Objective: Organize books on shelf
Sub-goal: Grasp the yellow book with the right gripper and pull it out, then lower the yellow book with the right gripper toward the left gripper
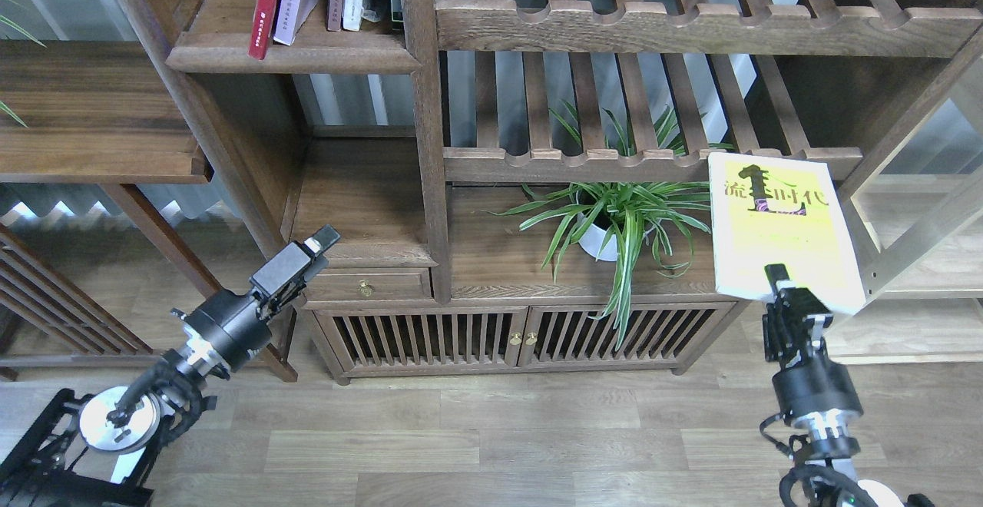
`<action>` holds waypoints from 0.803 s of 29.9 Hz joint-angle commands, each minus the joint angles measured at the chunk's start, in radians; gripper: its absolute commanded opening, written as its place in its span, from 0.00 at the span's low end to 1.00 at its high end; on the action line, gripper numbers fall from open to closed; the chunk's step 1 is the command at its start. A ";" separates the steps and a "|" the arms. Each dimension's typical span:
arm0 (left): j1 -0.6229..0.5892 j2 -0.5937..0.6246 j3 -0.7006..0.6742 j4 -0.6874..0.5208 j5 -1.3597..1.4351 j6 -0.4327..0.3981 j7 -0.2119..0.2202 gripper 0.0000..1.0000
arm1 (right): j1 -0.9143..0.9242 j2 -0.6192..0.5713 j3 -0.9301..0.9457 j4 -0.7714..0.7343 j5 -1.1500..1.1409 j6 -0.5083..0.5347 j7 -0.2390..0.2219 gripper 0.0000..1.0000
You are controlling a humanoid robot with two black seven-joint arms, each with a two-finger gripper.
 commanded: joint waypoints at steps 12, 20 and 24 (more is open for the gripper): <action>0.096 -0.015 0.069 0.026 -0.002 0.000 0.000 0.98 | -0.029 -0.002 -0.252 0.004 -0.082 0.000 -0.002 0.04; 0.131 -0.014 0.145 0.021 -0.138 0.000 0.000 0.98 | 0.008 0.020 -0.416 0.004 -0.167 0.000 -0.004 0.04; 0.138 -0.014 0.205 0.014 -0.239 0.000 0.000 0.98 | 0.054 0.037 -0.457 0.004 -0.187 0.000 -0.005 0.04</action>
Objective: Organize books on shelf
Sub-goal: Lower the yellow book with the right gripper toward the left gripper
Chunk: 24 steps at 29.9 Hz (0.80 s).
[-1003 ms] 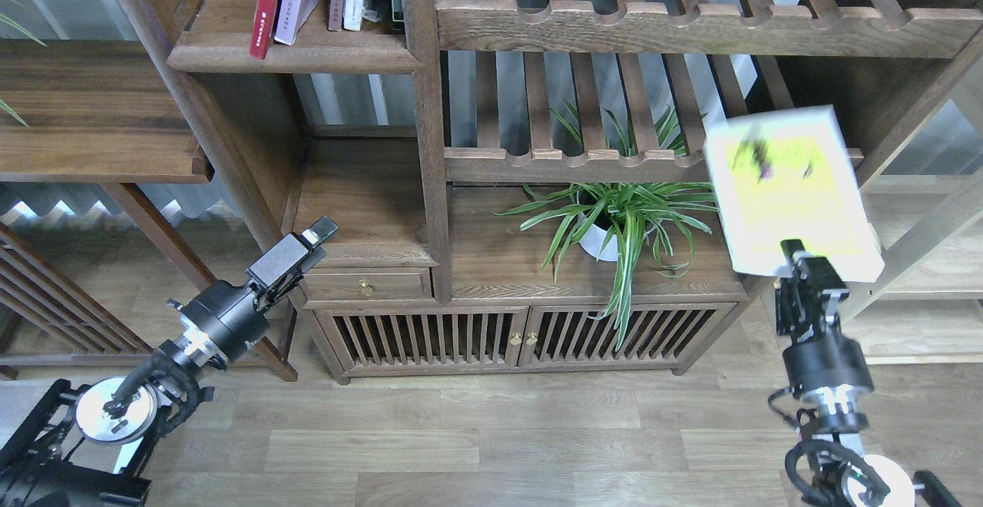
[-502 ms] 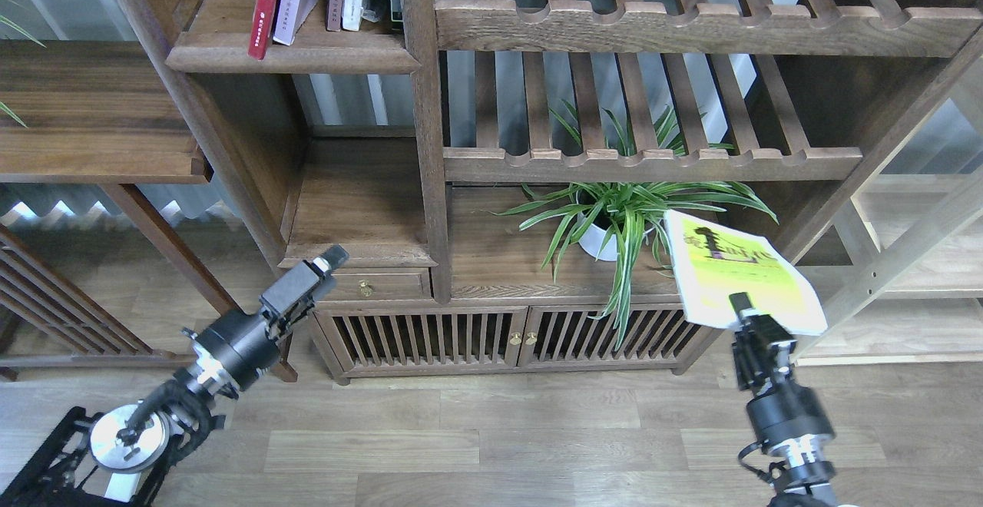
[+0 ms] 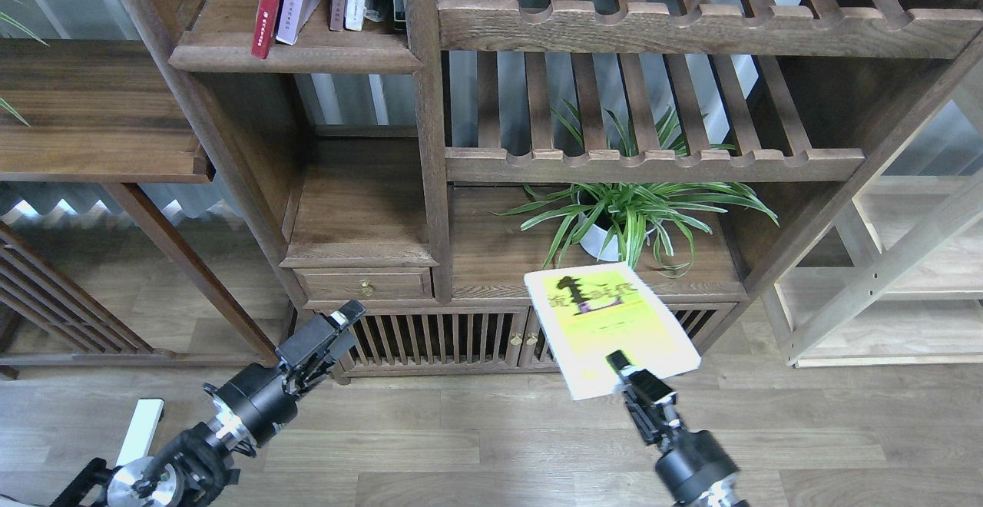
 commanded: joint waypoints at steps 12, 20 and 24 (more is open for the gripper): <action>-0.010 0.003 0.103 0.005 -0.194 0.000 0.000 0.98 | 0.136 0.032 -0.177 0.001 -0.014 0.000 -0.001 0.04; -0.012 -0.001 0.103 0.013 -0.196 0.000 0.000 0.98 | 0.216 0.074 -0.242 0.003 -0.014 0.000 -0.003 0.04; -0.026 -0.003 0.100 0.028 -0.196 0.000 0.000 0.98 | 0.233 0.092 -0.271 0.004 -0.014 0.000 -0.003 0.04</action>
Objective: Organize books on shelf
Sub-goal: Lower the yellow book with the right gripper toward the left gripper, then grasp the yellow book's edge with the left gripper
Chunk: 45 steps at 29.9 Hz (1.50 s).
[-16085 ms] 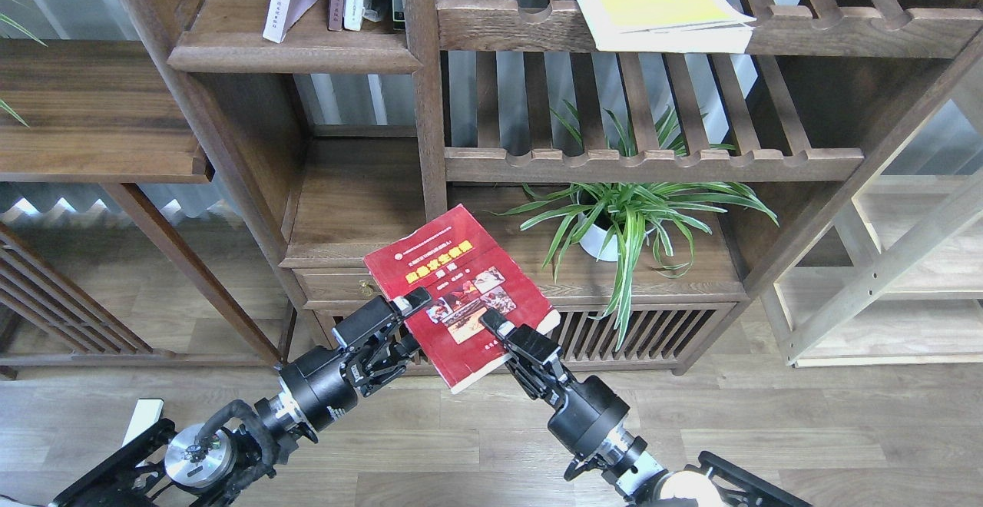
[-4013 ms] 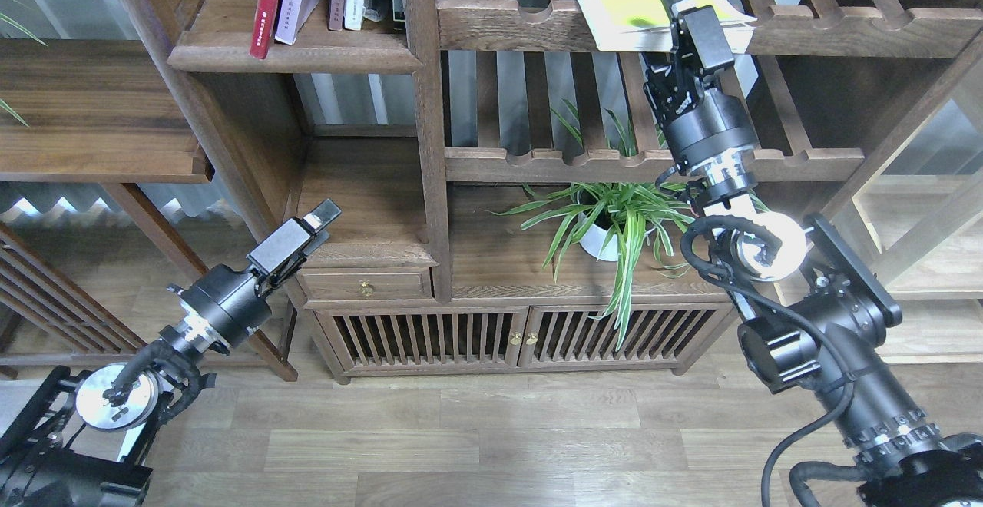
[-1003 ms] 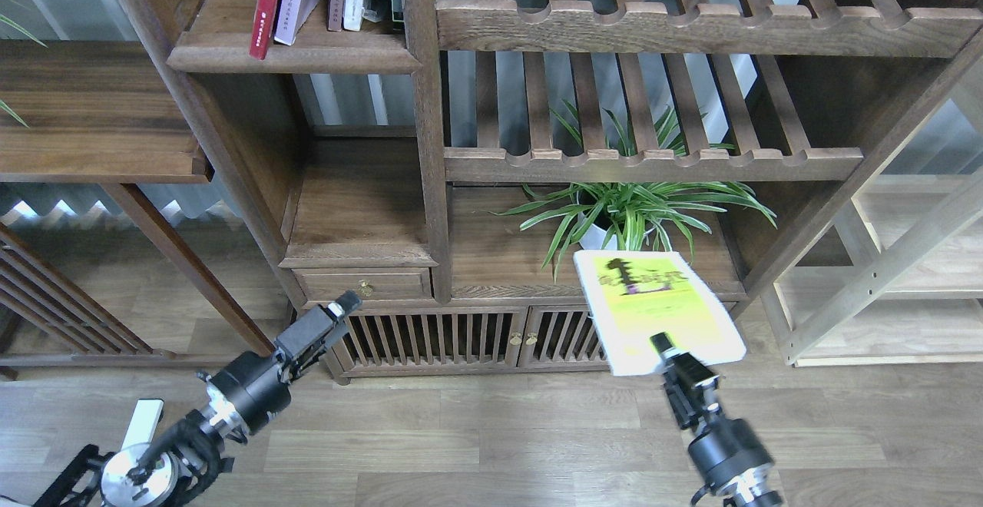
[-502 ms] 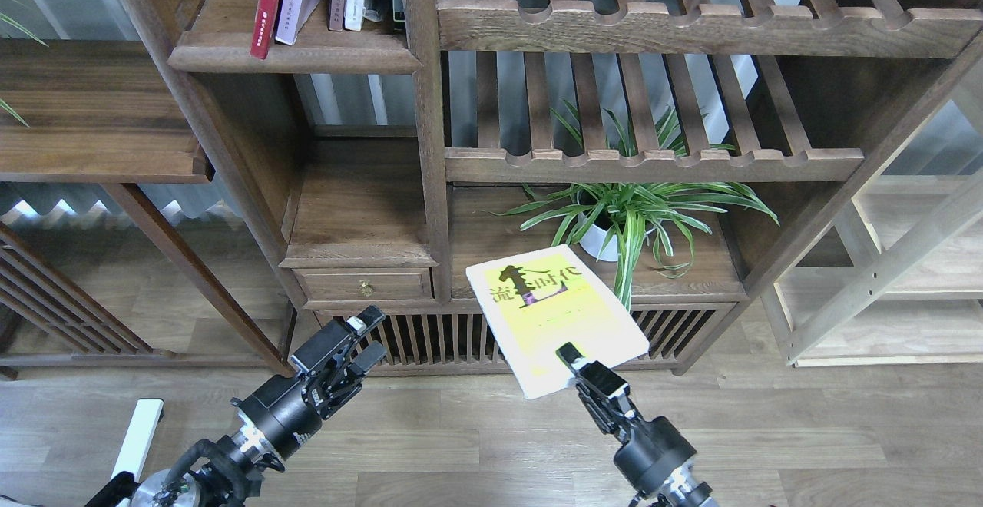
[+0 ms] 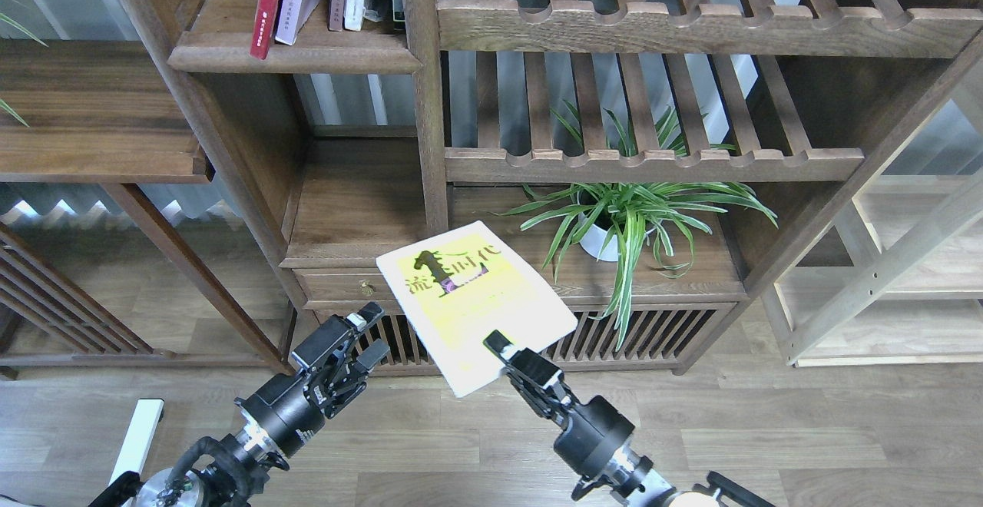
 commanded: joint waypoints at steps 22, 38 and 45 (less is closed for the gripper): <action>-0.043 0.012 -0.014 -0.005 -0.002 0.000 0.000 0.43 | 0.022 0.039 -0.067 0.005 -0.006 0.000 -0.002 0.04; -0.035 0.016 -0.003 -0.037 -0.005 0.000 0.000 0.31 | 0.022 0.028 -0.065 0.008 -0.006 0.000 -0.002 0.04; -0.021 0.041 -0.015 -0.058 -0.051 0.000 0.000 0.05 | 0.022 0.026 -0.059 0.008 -0.006 0.000 -0.002 0.04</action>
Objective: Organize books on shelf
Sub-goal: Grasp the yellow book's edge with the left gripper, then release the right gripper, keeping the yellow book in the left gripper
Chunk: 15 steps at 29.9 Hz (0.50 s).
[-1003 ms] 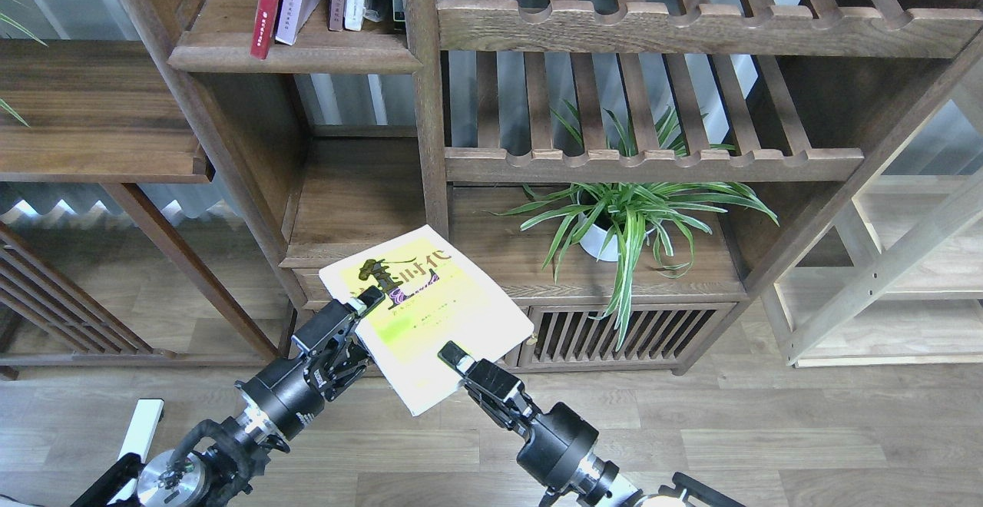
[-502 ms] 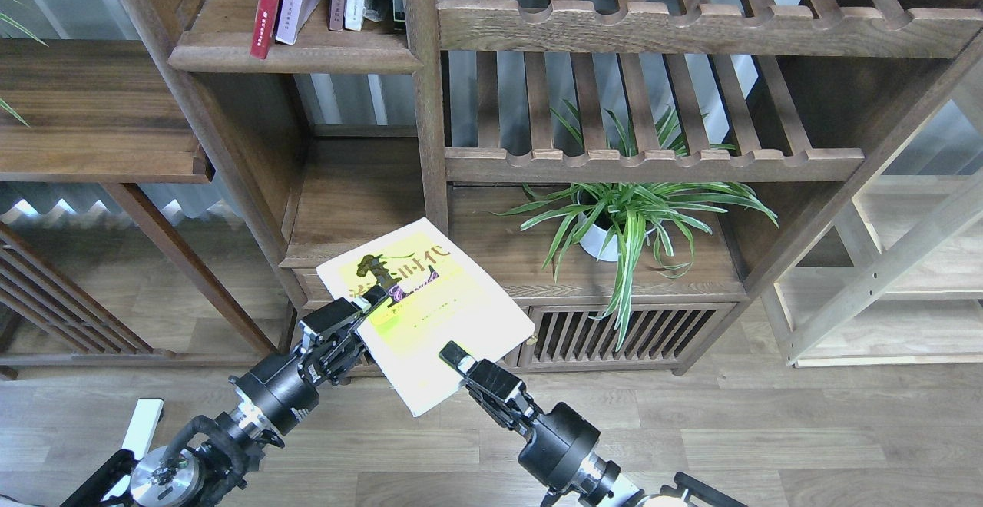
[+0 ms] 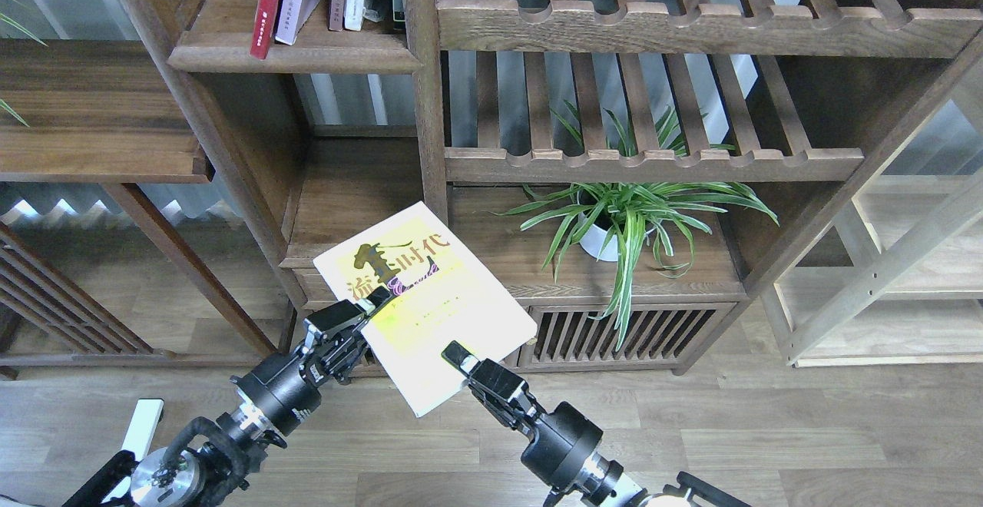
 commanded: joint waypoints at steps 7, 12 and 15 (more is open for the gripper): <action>0.034 0.040 0.006 -0.029 -0.024 0.000 -0.001 0.03 | 0.006 -0.002 0.018 -0.003 0.002 0.000 0.000 0.05; 0.047 0.038 0.010 -0.031 -0.024 0.000 -0.001 0.03 | 0.018 0.005 0.018 -0.003 0.003 0.000 0.002 0.05; 0.050 0.040 0.009 -0.031 -0.024 0.000 -0.001 0.03 | 0.018 -0.002 0.018 -0.003 0.003 0.000 0.002 0.06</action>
